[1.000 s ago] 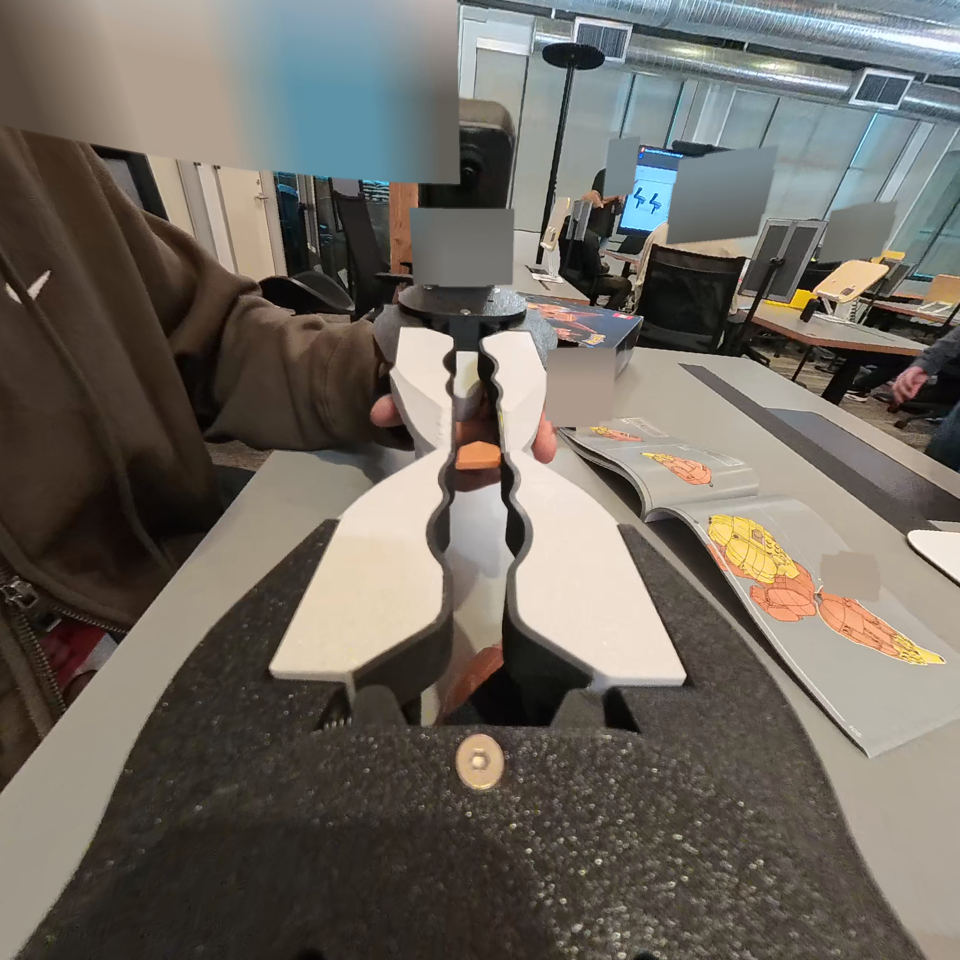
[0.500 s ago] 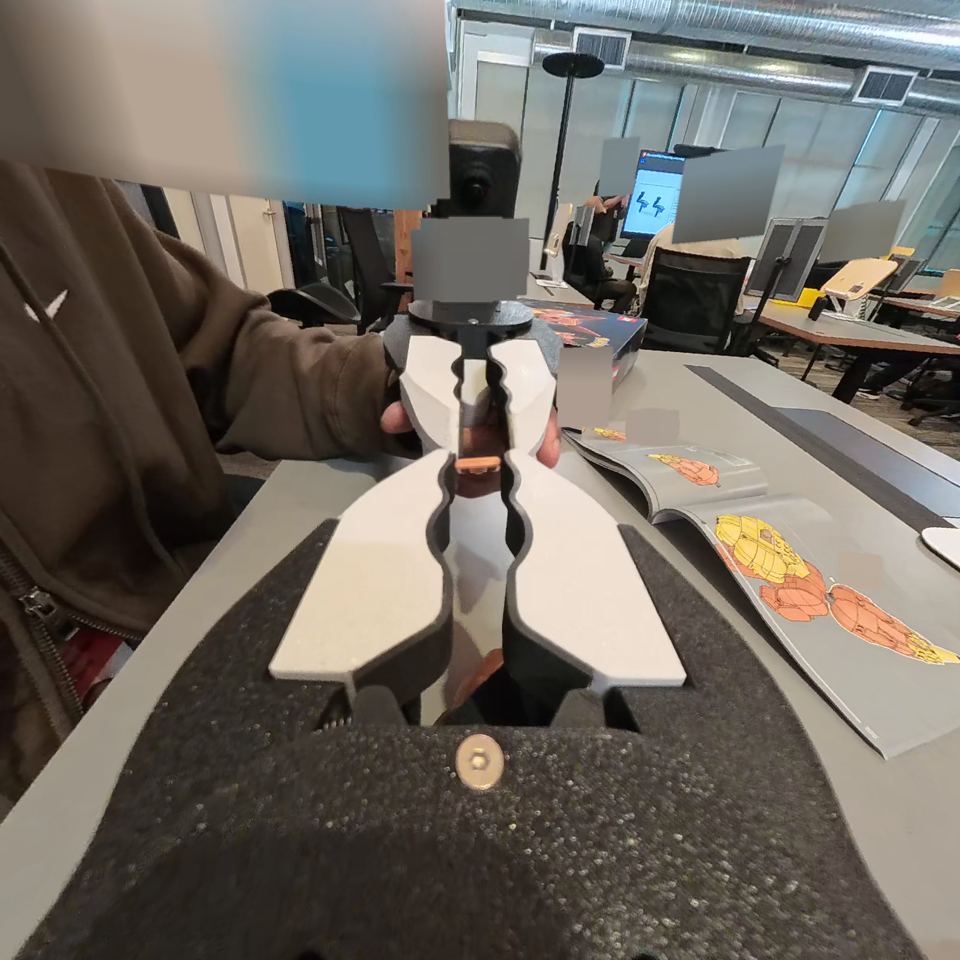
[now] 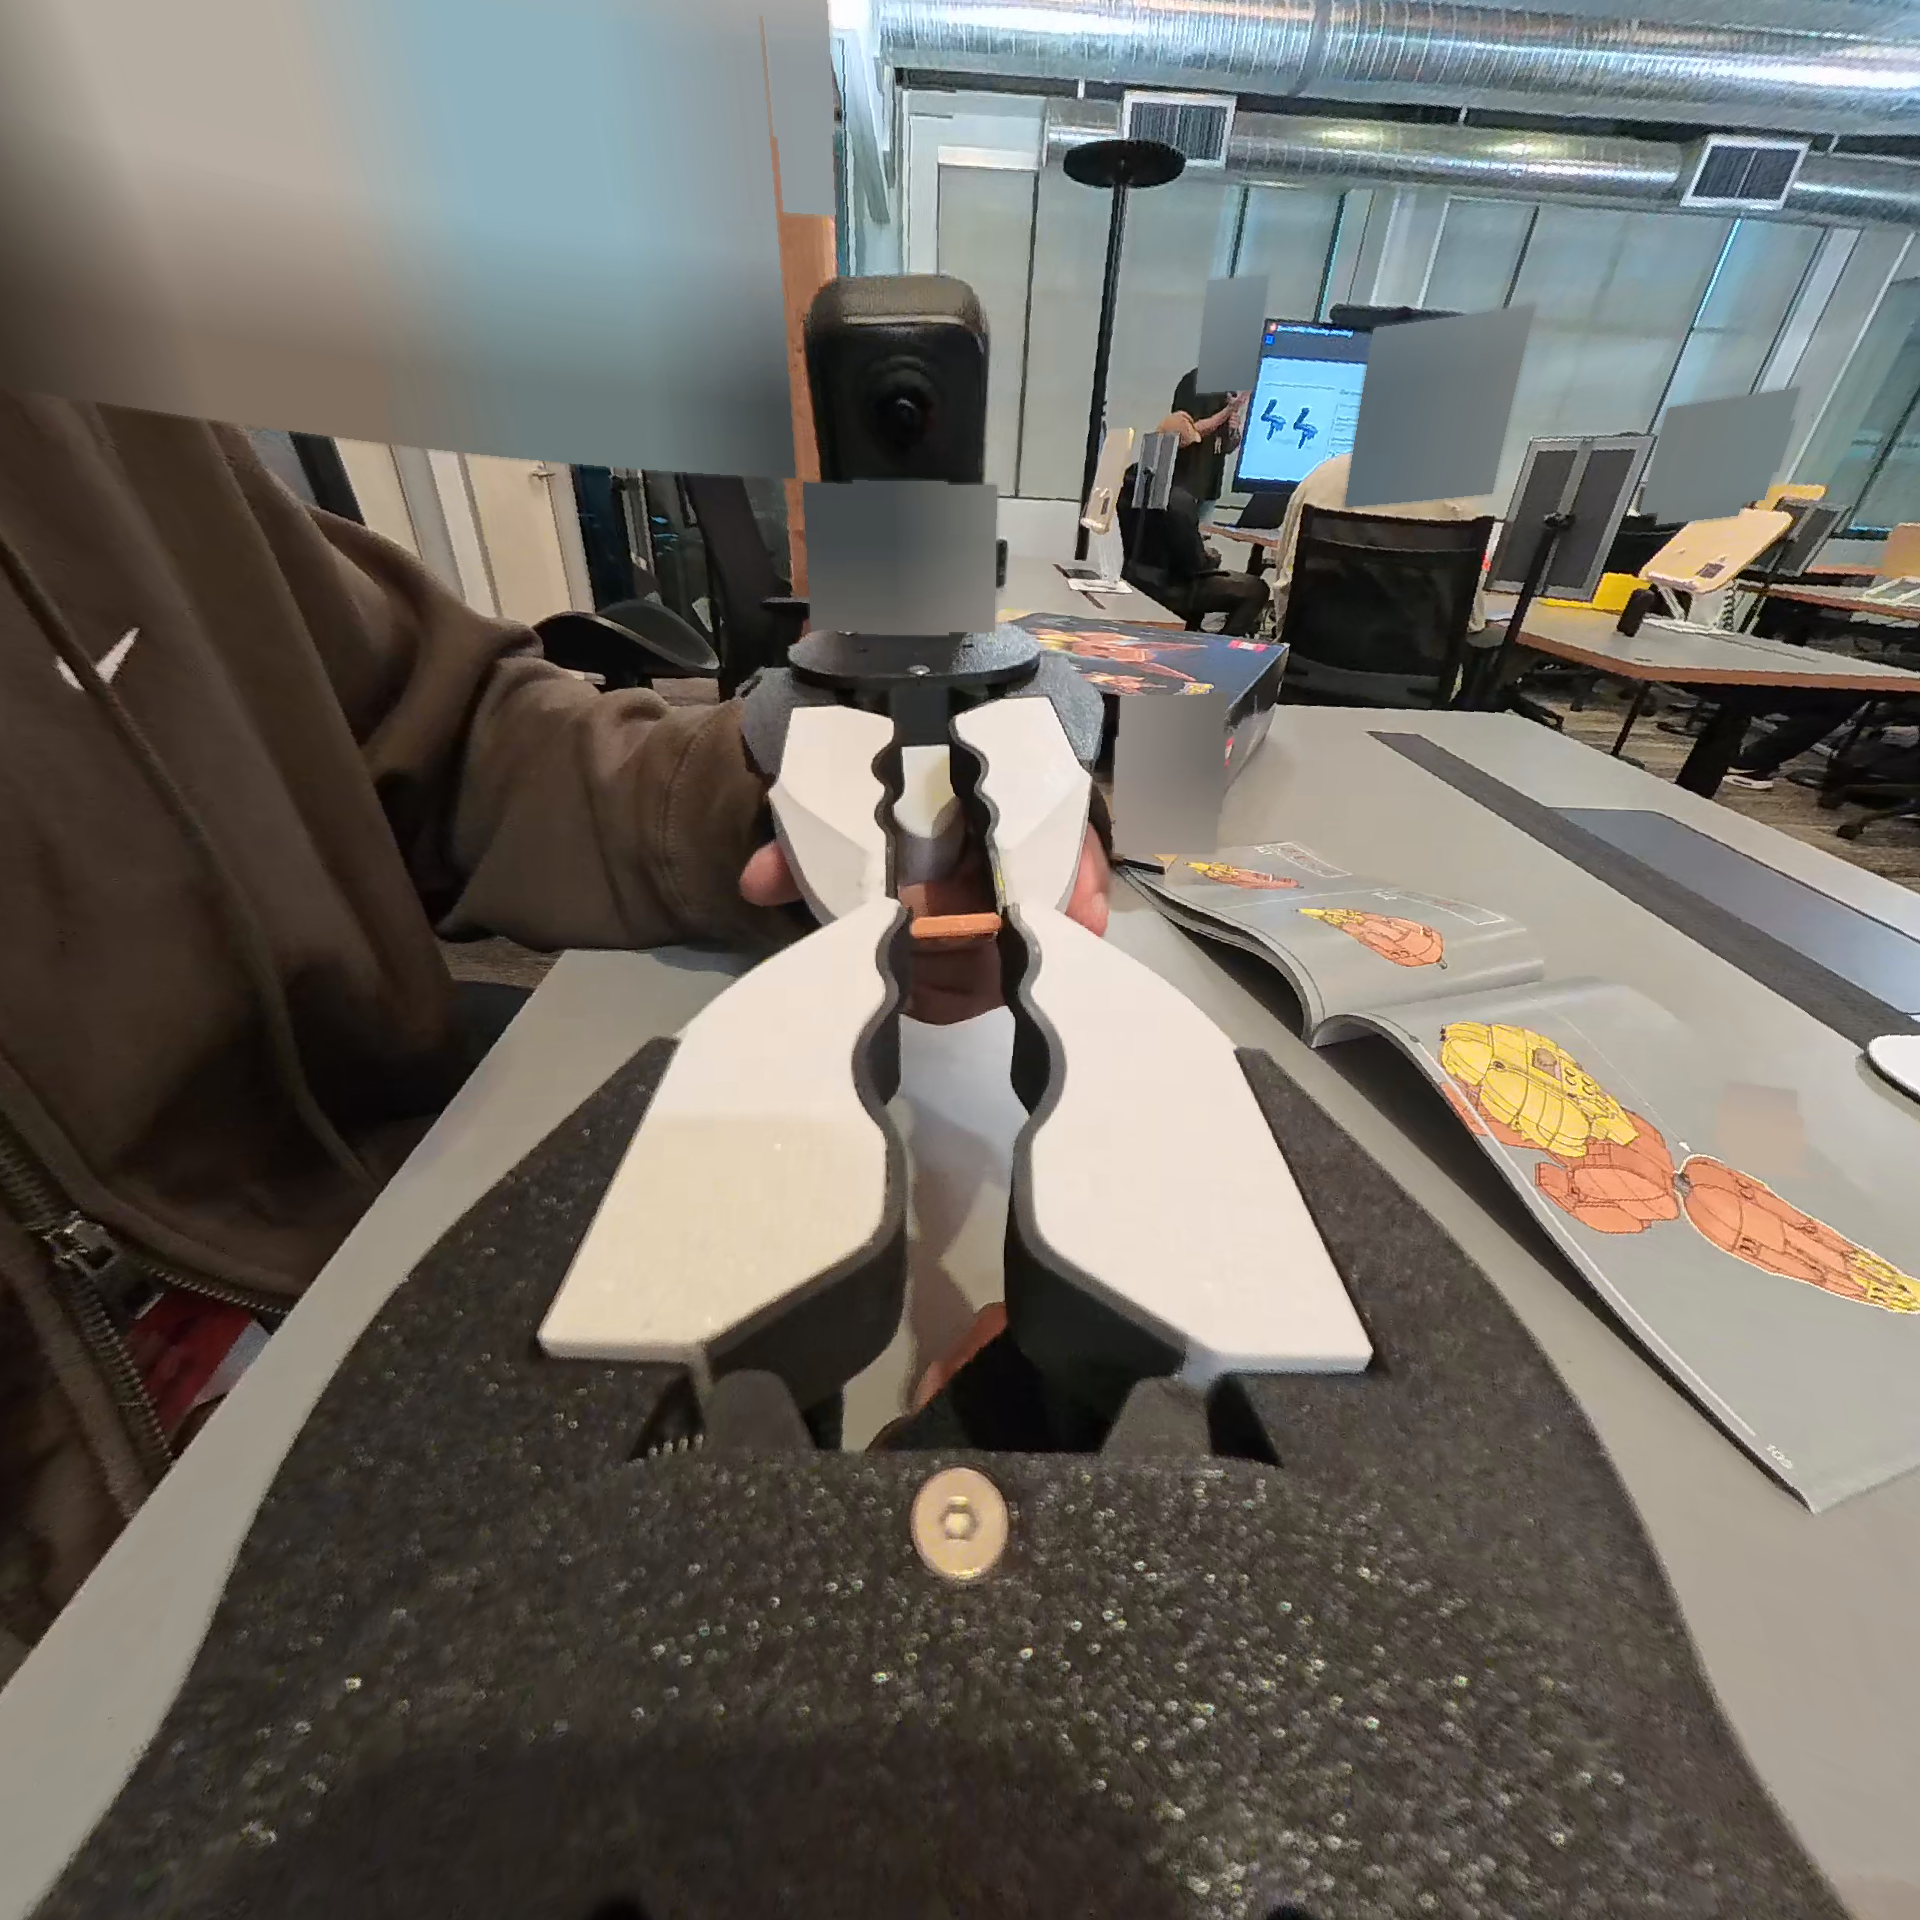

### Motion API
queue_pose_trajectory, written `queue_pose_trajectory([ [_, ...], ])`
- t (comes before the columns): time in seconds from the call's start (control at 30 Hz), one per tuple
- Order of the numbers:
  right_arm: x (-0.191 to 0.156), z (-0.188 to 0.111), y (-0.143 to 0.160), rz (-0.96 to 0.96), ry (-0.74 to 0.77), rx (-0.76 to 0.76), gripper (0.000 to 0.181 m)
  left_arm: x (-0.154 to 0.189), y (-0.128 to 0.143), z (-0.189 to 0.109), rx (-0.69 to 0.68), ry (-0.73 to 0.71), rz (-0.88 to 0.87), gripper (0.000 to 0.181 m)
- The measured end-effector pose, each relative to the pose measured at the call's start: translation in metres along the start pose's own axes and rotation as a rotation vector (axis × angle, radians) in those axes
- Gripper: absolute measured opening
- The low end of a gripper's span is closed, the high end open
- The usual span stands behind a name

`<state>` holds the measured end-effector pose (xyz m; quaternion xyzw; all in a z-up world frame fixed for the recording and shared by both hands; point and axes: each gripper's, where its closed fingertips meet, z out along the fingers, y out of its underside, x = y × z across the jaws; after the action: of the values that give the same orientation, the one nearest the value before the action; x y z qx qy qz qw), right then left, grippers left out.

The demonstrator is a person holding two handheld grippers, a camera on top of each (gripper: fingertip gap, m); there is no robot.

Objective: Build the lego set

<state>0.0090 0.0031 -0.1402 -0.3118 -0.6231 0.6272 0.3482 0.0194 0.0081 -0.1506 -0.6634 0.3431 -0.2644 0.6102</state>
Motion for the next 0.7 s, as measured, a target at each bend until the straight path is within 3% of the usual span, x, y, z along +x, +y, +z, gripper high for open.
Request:
queue_pose_trajectory([
  [0.13,0.0,0.0,0.003,-0.014,0.013,-0.026,0.017,-0.002,0.004,0.0,-0.031,-0.008,0.019,0.016],
  [0.27,0.008,-0.012,0.007,-0.032,0.132,-0.112,0.036,-0.01,0.01,-0.003,-0.071,-0.046,0.021,0.016],
  [0.43,0.027,-0.049,0.051,0.048,0.469,-0.408,0.059,-0.02,0.022,-0.011,-0.152,-0.077,0.045,0.016],
  [0.53,0.015,-0.046,0.087,0.227,0.476,-0.548,0.078,-0.024,0.027,-0.008,-0.188,-0.065,0.039,0.016],
  [0.6,0.015,-0.043,0.105,0.24,0.515,-0.632,0.085,-0.025,0.034,-0.006,-0.236,-0.059,0.04,0.016],
  [0.7,0.023,-0.038,0.107,0.213,0.571,-0.662,0.087,-0.021,0.039,-0.002,-0.266,-0.04,0.06,0.016],
])
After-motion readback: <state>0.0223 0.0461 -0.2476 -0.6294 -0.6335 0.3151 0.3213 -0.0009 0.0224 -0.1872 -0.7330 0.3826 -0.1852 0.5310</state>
